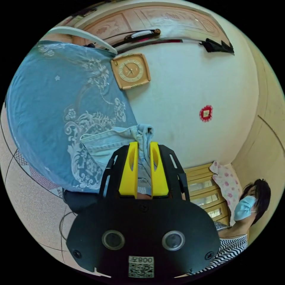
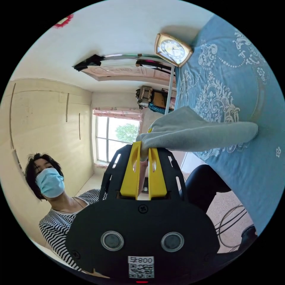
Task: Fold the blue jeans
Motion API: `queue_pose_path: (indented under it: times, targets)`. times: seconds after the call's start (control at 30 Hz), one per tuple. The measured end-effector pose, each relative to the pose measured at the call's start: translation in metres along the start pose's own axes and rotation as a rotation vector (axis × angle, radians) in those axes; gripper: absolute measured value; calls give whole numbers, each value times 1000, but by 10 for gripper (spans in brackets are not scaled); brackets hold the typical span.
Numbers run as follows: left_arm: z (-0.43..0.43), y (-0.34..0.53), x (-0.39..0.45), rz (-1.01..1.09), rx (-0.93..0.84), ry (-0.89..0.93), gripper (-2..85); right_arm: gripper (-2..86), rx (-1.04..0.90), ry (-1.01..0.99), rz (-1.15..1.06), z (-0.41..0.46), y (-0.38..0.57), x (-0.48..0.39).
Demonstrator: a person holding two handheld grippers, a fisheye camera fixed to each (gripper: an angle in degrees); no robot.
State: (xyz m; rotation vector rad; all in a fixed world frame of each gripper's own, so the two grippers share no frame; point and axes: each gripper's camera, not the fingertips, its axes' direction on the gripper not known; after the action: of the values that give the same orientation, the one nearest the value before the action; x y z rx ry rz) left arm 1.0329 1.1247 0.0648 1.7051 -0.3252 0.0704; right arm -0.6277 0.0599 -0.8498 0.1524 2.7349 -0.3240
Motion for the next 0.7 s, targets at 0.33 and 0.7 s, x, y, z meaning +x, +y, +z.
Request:
queue_pose_path:
  times: [0.33,0.7]
  targets:
    - [377,-26,236,133,-331,63,68,5,361,-8,-78,-182,171,90]
    - [947,63,555,289,-806,272,68,3,854,259,-253,-430,378,130]
